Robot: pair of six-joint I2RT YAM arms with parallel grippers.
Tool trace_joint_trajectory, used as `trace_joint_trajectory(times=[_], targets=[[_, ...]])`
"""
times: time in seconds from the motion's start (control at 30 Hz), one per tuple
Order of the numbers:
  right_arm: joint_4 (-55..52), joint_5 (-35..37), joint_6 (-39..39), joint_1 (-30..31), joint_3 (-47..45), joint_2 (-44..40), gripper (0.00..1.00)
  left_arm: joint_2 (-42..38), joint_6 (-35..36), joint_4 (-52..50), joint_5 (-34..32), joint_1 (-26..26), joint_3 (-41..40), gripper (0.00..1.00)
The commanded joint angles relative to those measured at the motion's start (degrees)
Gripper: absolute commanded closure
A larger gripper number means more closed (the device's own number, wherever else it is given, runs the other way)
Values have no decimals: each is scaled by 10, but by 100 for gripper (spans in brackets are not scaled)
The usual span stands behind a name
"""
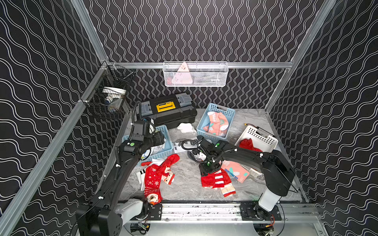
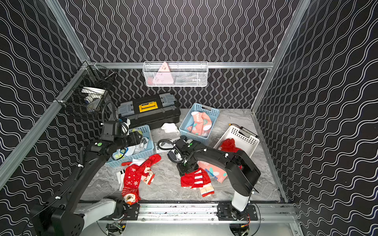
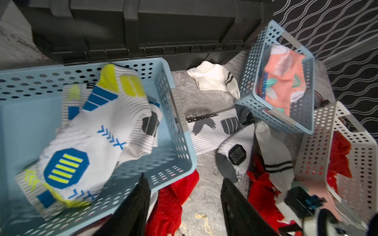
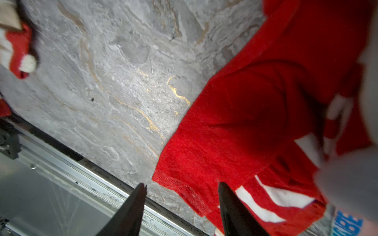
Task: Sort the socks into the basket by color
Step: Pick up the sock at the center of the board.
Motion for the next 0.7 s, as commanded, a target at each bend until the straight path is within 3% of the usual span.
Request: trace_joint_trajectory(times=[0.0, 0.27, 0.47, 0.67], targets=[[31, 30, 10, 12, -15, 8, 41, -12, -20, -18, -8, -12, -2, 40], [64, 61, 24, 34, -42, 26, 49, -42, -27, -37, -18, -25, -7, 40], [73, 67, 28, 50, -58, 41, 71, -49, -27, -40, -18, -27, -8, 40], [57, 66, 27, 55, -50, 27, 100, -55, -27, -40, -18, -29, -11, 40]])
